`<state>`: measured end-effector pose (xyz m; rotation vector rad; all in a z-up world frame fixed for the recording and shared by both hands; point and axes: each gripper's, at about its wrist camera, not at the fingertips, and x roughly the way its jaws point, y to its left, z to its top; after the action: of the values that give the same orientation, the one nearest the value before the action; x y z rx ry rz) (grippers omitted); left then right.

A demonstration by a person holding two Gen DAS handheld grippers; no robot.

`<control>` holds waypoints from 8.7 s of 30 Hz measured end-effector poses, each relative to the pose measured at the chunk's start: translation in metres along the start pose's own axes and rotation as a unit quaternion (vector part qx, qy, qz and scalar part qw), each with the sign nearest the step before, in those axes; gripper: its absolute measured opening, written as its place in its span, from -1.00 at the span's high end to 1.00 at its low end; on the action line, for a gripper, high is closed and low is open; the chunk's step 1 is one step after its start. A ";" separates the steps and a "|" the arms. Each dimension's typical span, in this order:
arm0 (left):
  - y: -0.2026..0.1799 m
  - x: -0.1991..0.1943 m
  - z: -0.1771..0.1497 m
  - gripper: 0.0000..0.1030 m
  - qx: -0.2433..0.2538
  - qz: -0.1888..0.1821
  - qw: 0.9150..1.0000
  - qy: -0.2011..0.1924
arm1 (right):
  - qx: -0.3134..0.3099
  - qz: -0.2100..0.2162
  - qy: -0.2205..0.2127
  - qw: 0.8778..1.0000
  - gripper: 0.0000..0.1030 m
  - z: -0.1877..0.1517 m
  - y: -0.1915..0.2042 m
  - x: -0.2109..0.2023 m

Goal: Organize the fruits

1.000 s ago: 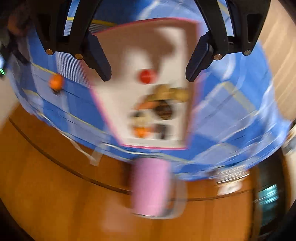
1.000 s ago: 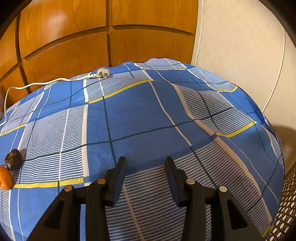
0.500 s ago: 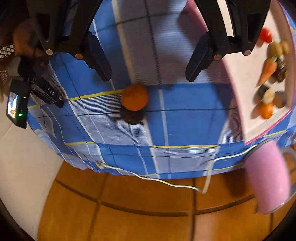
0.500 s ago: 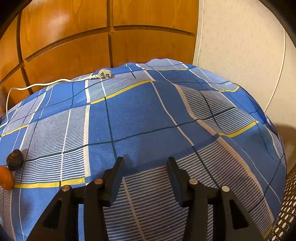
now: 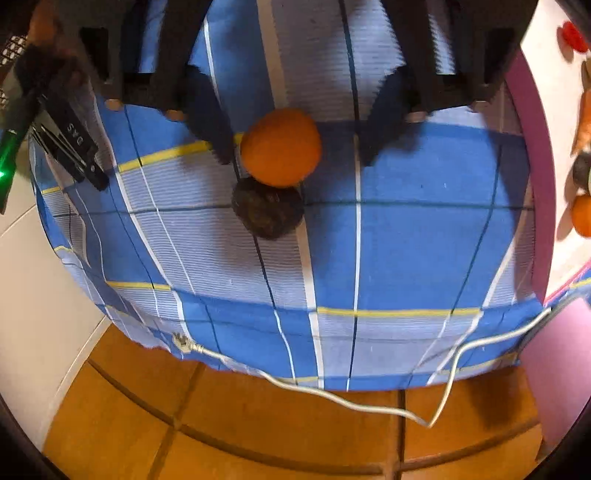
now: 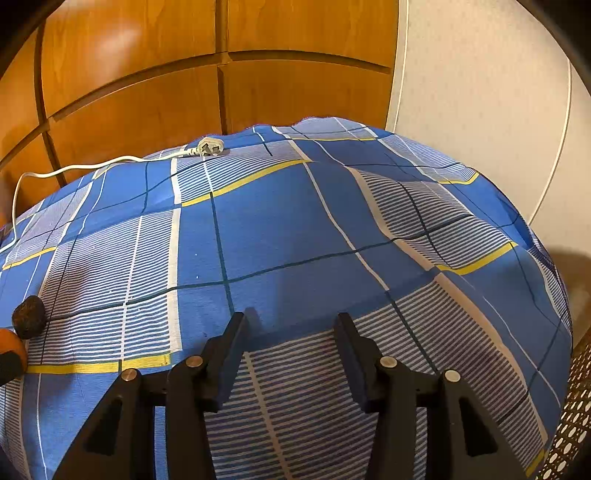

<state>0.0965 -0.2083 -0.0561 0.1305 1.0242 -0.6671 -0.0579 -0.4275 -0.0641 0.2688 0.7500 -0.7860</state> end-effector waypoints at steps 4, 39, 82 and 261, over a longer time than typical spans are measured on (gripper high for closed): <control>-0.006 -0.006 -0.006 0.22 0.027 -0.010 1.000 -0.011 | -0.002 -0.002 0.000 1.000 0.03 0.000 0.001 0.000; 0.009 -0.091 -0.063 0.23 -0.009 0.011 0.997 -0.070 | -0.004 -0.004 -0.002 1.000 0.03 -0.001 0.001 0.000; 0.160 -0.129 -0.083 -0.18 -0.197 0.101 0.967 -0.124 | -0.005 -0.006 -0.002 1.000 0.03 -0.001 0.003 0.000; 0.136 -0.206 -0.151 -0.99 -0.247 0.296 0.901 -0.197 | -0.304 0.319 -0.052 0.896 -0.27 -0.061 0.234 -0.156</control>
<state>-0.0092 0.0542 0.0062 -0.1345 0.6762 0.1358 0.0072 -0.1521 -0.0107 -0.0998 0.7103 0.0769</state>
